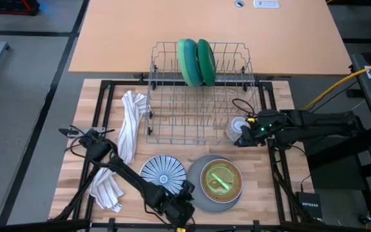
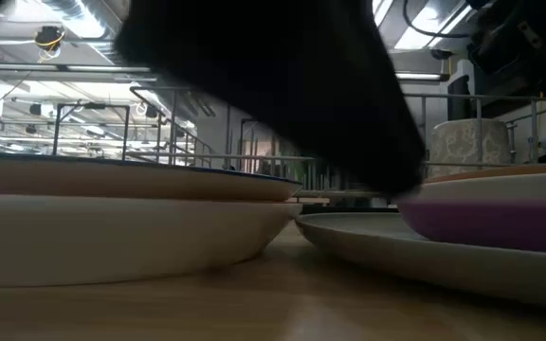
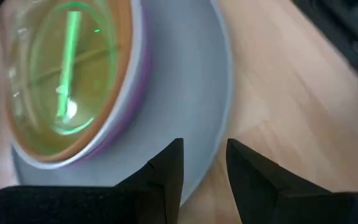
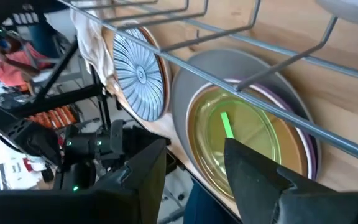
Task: Sort dishes
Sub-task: Put the gray plate into the dish rack
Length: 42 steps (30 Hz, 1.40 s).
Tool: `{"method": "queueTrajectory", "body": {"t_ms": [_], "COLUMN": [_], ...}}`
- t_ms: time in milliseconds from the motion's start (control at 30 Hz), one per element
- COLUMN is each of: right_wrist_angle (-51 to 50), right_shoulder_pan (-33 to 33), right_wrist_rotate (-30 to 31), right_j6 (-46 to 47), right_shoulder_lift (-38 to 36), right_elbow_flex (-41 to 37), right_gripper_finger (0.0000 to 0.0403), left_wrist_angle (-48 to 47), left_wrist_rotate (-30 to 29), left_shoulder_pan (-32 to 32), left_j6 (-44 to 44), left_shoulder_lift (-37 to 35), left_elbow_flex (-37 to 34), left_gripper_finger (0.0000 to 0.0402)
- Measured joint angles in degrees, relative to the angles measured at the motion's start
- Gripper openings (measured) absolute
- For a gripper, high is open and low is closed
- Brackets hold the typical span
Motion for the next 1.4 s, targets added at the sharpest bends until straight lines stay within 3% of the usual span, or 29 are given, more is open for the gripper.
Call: {"method": "queueTrajectory", "body": {"t_ms": [367, 700, 967, 1100, 1300, 1400], "right_wrist_angle": [4.94, 9.26, 10.14, 12.61, 17.0, 18.87], "right_shoulder_pan": [0.0, -0.04, -0.04, -0.04, 0.0, 0.0], "right_wrist_rotate": [-0.61, 1.95, 3.71, 3.51, 0.34, -1.48], "right_j6": [0.28, -0.96, -8.24, -13.2, -18.1, -20.02], "right_shoulder_lift": [1.02, 1.11, -0.05, -0.5, -1.32, -1.59], "right_elbow_flex": [-0.35, -0.55, -0.55, -0.52, -0.44, -0.46], "right_gripper_finger": [0.0166, 0.0165, 0.0165, 0.0165, 0.0165, 0.0165], "left_wrist_angle": [0.01, 0.01, 0.41, 0.7, 1.01, 2.46], "left_wrist_rotate": [-0.04, -0.5, -1.58, -1.79, -2.24, -3.3], "left_shoulder_pan": [0.27, 1.55, 2.23, 2.28, 2.28, 2.29], "left_j6": [3.28, 13.52, 13.56, 13.52, 11.53, 10.64], "left_shoulder_lift": [1.2, 3.77, 4.28, 4.41, 4.54, 4.69], "left_elbow_flex": [0.0, 0.08, 0.17, 0.15, 0.07, 0.01], "left_gripper_finger": [0.0111, 0.0111, 0.011, 0.0086, 0.0017, 0.0008]}}
